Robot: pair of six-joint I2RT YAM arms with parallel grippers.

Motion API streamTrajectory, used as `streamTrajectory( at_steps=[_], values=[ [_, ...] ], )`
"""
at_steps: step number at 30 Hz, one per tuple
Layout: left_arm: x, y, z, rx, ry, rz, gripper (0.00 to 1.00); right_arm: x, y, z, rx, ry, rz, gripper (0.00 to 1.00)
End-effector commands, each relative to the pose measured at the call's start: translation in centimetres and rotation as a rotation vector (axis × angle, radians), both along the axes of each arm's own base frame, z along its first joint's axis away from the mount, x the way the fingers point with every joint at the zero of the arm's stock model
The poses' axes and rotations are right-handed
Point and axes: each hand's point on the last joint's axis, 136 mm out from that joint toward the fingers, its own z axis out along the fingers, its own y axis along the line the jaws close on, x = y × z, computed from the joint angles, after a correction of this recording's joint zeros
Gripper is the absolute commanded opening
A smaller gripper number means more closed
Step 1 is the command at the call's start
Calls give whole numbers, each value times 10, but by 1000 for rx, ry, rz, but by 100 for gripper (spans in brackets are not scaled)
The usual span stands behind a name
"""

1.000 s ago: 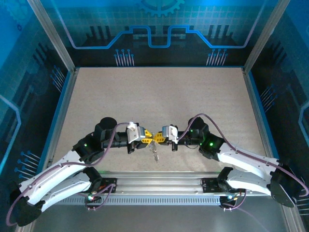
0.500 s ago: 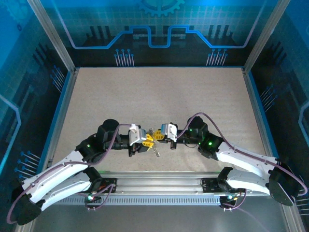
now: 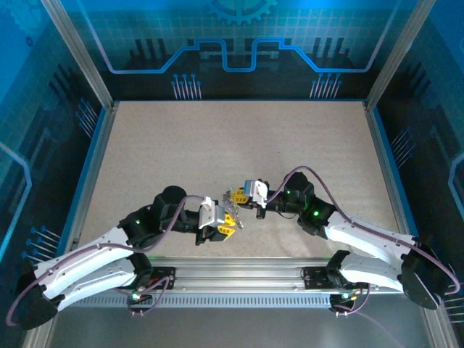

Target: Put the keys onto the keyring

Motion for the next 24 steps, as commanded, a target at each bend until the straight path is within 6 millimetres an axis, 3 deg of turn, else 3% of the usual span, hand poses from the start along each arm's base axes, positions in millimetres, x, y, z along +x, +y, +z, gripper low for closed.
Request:
streamTrajectory(
  at_steps=[1,5,11,19,24],
  values=[
    [3,12,12,-44,-54,71,30,3,-1,26,71,-79,15,0],
    [13,39,39,-116,-171,212,31,1,-5,26,78,-90,31,0],
    [47,68,61,-80,-281,409,35,-13,-5,24,55,-121,110,0],
    [100,59,63,6,-186,478,37,-23,-3,24,43,-120,168,0],
    [119,48,61,3,-103,444,37,-25,-2,23,39,-117,182,0]
  ],
)
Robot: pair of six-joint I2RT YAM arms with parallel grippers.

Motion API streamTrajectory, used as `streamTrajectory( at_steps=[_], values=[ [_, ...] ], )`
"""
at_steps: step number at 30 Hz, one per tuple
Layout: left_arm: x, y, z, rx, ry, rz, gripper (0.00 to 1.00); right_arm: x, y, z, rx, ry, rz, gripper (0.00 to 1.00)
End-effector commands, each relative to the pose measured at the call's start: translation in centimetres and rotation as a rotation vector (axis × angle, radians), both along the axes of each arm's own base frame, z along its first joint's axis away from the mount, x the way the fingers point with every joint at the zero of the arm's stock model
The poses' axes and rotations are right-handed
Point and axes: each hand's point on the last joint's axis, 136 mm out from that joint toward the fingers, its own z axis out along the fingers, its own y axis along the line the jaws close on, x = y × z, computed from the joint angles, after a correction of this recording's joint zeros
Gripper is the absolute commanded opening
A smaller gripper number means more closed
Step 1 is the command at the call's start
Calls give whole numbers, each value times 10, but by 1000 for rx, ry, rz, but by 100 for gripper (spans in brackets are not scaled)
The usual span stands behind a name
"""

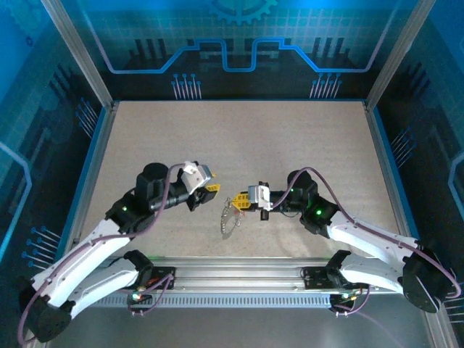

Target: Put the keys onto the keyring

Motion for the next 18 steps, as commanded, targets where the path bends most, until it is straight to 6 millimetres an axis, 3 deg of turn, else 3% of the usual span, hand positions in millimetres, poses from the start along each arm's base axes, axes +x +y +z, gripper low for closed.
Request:
streamTrajectory(
  at_steps=[1,8,18],
  values=[
    [3,-10,15,-54,30,-57,37,-4,0,17,34,-47,33,0],
    [3,-31,4,-105,128,-147,37,-3,1,16,22,-41,31,0],
    [-22,-43,-9,-174,182,-282,33,9,1,11,2,-21,-31,0]
  ],
)
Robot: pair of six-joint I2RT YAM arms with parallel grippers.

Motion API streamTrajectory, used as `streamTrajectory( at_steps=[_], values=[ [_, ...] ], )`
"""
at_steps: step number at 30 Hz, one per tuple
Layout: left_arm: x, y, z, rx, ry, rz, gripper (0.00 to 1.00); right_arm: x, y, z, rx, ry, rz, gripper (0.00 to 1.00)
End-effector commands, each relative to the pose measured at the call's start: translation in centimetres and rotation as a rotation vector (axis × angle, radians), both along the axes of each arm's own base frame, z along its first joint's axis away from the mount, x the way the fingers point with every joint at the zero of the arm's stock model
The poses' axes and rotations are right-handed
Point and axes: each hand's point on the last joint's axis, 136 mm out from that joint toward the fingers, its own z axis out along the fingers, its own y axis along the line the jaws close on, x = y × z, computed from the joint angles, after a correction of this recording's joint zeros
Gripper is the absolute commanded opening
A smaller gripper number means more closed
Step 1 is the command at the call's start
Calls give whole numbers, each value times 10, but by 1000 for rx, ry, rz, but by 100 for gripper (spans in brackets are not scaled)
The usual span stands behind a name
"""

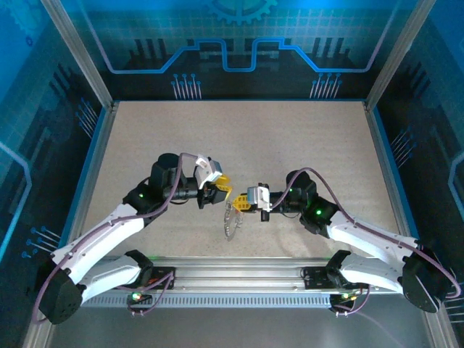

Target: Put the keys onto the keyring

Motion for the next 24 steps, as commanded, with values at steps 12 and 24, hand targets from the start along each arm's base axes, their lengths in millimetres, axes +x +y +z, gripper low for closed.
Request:
streamTrajectory(
  at_steps=[12,24],
  values=[
    [-36,-8,-3,-62,13,-124,25,19,1,21,30,-30,-80,0],
    [-44,-9,-13,-49,14,-128,31,23,0,21,34,-26,-105,0]
  ],
)
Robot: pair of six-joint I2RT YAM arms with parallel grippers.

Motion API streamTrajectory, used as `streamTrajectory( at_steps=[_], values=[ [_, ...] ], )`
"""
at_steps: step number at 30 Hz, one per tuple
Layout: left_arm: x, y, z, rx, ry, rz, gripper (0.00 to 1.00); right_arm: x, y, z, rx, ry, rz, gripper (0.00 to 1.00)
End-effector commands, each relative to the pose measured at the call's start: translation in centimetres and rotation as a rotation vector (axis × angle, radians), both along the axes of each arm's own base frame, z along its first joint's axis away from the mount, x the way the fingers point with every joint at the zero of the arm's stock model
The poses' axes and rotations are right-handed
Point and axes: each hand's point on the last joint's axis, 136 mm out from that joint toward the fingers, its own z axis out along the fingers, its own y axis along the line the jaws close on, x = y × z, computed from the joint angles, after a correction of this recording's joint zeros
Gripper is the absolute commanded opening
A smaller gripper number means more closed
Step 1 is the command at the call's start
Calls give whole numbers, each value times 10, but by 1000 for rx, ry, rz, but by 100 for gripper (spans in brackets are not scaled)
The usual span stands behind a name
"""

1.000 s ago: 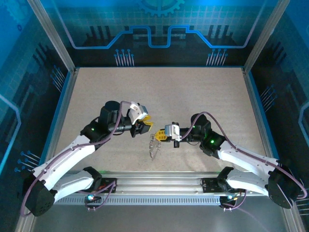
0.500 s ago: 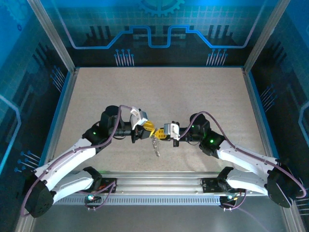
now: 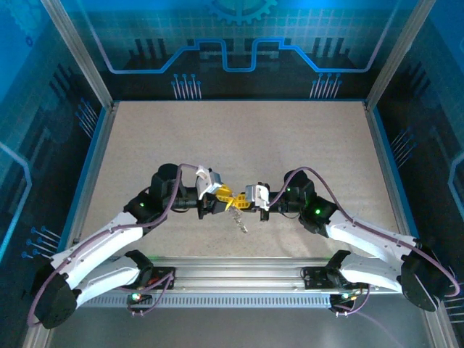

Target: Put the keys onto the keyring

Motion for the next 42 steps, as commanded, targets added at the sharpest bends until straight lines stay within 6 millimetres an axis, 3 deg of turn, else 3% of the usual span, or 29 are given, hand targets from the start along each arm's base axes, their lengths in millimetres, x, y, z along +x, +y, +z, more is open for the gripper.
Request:
streamTrajectory(
  at_steps=[1,8,22,33,42],
  values=[
    [-17,-1,-1,-11,12,-52,32,14,1,31,67,-62,-53,0],
    [-22,8,2,-6,-18,-22,36,12,0,30,70,-57,-47,0],
    [-13,4,0,23,-21,-14,32,7,0,39,94,-64,-25,0],
    [-11,22,12,40,-109,78,41,4,0,40,96,-64,-11,0],
    [-10,11,2,66,-83,16,39,3,-1,42,101,-61,-6,0]
  ],
)
